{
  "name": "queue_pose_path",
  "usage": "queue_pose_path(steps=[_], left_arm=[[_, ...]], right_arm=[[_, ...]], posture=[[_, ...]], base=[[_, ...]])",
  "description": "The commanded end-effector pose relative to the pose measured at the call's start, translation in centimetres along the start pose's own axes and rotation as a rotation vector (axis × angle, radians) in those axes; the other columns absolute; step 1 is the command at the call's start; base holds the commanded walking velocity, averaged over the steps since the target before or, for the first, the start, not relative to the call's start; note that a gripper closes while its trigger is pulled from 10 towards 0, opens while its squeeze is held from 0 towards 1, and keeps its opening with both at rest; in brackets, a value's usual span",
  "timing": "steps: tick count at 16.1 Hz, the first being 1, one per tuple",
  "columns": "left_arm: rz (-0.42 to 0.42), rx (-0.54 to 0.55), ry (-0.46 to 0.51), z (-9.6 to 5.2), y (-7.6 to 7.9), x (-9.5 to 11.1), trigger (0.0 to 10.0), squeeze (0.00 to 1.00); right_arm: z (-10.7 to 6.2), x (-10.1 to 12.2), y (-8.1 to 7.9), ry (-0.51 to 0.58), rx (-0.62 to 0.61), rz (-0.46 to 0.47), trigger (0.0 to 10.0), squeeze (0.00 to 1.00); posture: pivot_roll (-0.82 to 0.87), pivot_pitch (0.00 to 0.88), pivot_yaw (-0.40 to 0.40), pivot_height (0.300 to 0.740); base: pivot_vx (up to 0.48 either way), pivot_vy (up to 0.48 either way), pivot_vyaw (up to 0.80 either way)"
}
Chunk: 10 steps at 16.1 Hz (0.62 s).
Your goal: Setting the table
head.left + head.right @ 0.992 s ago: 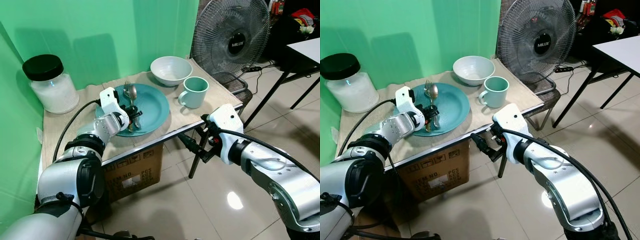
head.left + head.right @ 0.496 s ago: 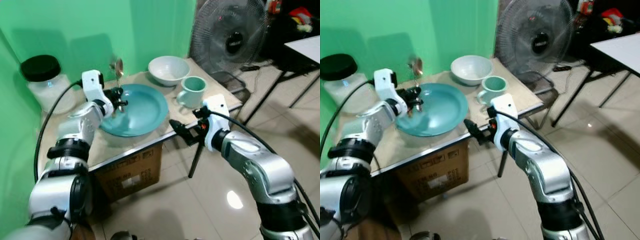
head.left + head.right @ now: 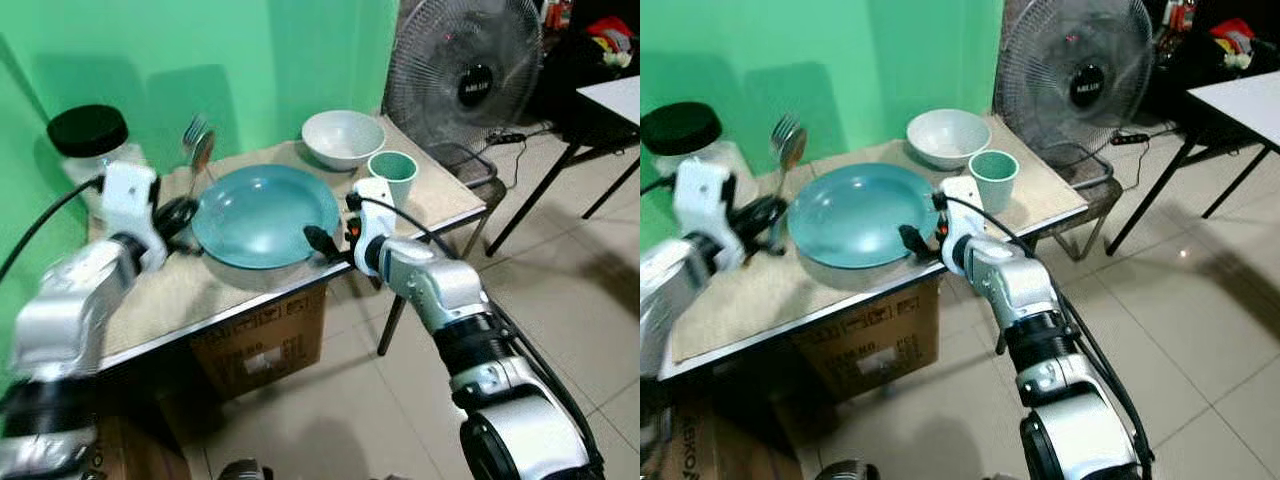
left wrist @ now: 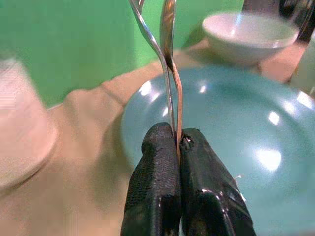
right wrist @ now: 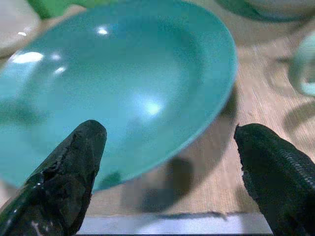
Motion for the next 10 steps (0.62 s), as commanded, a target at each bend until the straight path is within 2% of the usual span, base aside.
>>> queue_pose_path(steps=[1,2,5,8,10], left_arm=[[0.073,0.013,-0.028,-0.6,-0.1,-0.3,0.0,0.0],[0.106,0.026,-0.055,-0.8,-0.2,-1.1,0.0,0.0],[0.097,0.036,-0.082,-1.0,0.3,-2.4,0.0,0.0],[0.099,0.037,-0.079,-0.4,0.8,-3.4,0.0,0.0],[0.114,0.02,-0.131,-0.1,1.1,-4.5,0.0,0.0]], right_arm=[[0.2,1.1,0.4,0.051,-0.029,-0.007,10.0,1.0],[0.3,1.5,0.4,0.077,-0.038,-0.021,10.0,1.0],[0.9,1.4,0.5,0.107,-0.064,-0.068,10.0,1.0],[1.5,0.4,0.4,0.091,-0.052,-0.031,10.0,1.0],[1.9,-0.5,0.4,0.063,-0.052,-0.015,10.0,1.0]], posture=[[0.07,0.023,-0.023,0.74],[0.08,0.023,-0.024,0.74],[0.08,0.022,-0.008,0.74],[0.07,0.027,0.004,0.74],[0.07,0.029,0.004,0.74]], base=[[0.0,0.0,0.0],[0.0,0.0,0.0],[0.0,0.0,0.0],[0.0,0.0,0.0],[0.0,0.0,0.0]])
Point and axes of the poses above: a point about 5 cm out from each wrist's last joint towards the gripper, its own z axis pointing out of the wrist towards the gripper, its own x axis along the axis of the wrist's last joint, y = z × x, the point moved 1 cm from there along z, pointing out of the wrist towards the gripper, and after that the axes turned 2 degrees about z, right-handed, at the moved point
